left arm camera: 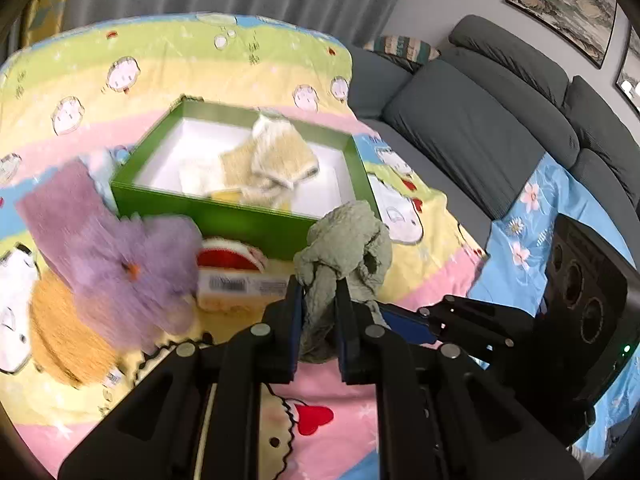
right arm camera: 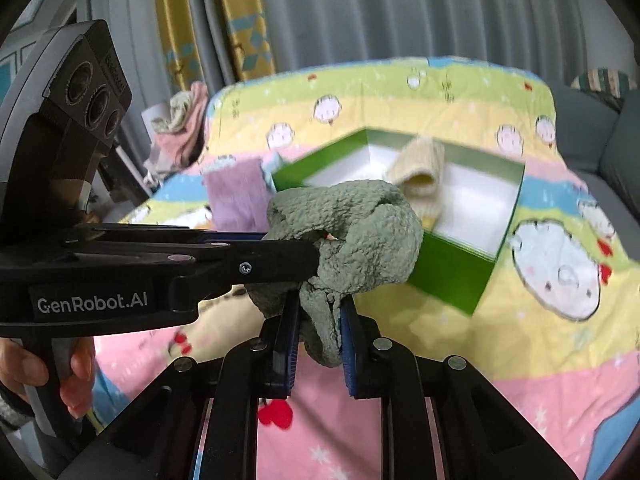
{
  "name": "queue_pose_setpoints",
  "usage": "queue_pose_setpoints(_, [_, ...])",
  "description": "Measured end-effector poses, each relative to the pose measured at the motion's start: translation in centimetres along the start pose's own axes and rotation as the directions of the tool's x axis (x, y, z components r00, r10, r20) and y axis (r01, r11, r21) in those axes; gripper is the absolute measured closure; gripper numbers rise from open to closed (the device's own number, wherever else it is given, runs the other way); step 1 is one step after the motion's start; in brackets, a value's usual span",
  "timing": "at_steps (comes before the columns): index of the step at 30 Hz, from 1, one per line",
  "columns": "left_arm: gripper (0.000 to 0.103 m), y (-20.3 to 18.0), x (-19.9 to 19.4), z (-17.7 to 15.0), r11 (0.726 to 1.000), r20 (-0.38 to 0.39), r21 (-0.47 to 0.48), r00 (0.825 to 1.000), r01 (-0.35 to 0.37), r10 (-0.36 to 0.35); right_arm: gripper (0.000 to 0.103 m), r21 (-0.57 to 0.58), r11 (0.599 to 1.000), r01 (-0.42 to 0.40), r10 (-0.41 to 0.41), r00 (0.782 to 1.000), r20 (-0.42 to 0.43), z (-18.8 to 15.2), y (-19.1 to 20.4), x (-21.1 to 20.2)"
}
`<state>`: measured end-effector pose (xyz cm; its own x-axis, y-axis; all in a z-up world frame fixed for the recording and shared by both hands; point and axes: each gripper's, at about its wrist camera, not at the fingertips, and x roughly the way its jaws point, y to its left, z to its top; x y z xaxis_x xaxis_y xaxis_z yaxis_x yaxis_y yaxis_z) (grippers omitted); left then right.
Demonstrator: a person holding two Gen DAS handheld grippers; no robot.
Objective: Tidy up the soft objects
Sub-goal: 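Carry the sock bundle into the green box and open the right gripper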
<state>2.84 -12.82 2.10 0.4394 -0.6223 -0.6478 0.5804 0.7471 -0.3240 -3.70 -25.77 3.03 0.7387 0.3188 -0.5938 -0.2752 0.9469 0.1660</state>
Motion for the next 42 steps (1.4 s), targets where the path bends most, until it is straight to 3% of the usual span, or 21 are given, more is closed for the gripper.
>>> queue_pose_setpoints(9, [0.09, 0.1, -1.6, 4.0, 0.995, 0.077, 0.047, 0.993, -0.09, 0.086, 0.083, -0.02, 1.0, 0.005, -0.003, 0.997, 0.078, 4.2, 0.4, 0.2])
queue_pose_setpoints(18, [0.088, 1.3, 0.3, 8.3, 0.985, 0.112, 0.077, 0.983, -0.157, 0.148, 0.083, -0.009, 1.0, 0.03, -0.029, 0.996, 0.089, 7.8, -1.2, 2.7])
queue_pose_setpoints(32, [0.087, 5.7, 8.2, 11.0, 0.976, 0.003, 0.036, 0.977, -0.214, 0.214, 0.083, 0.057, 0.994, 0.09, -0.085, 0.992, -0.091, 9.8, -4.6, 10.9])
queue_pose_setpoints(34, [0.079, 6.4, 9.2, 10.9, 0.978, -0.03, 0.02, 0.978, -0.207, 0.208, 0.083, 0.064, 0.991, 0.116, -0.108, 0.986, -0.124, 9.6, -4.9, 11.9])
queue_pose_setpoints(35, [0.064, 6.9, 9.8, 10.8, 0.978, -0.051, 0.008, 0.976, -0.21, 0.21, 0.083, 0.067, 0.99, 0.125, -0.115, 0.983, -0.141, 9.4, -5.0, 12.3])
queue_pose_setpoints(36, [0.04, 7.2, 10.1, 10.7, 0.977, -0.063, 0.001, 0.975, -0.215, 0.214, 0.083, 0.07, 0.989, 0.131, -0.119, 0.981, -0.153, 9.2, -5.1, 12.6])
queue_pose_setpoints(38, [0.016, 7.9, 10.5, 10.6, 0.974, -0.087, -0.022, 0.971, -0.226, 0.224, 0.075, 0.075, 0.986, 0.147, -0.132, 0.976, -0.173, 8.9, -5.3, 13.0])
queue_pose_setpoints(42, [0.014, 8.8, 9.7, 10.5, 0.972, -0.078, -0.07, 0.973, -0.224, 0.218, 0.052, 0.079, 0.984, 0.158, -0.143, 0.976, -0.166, 8.5, -5.3, 12.4])
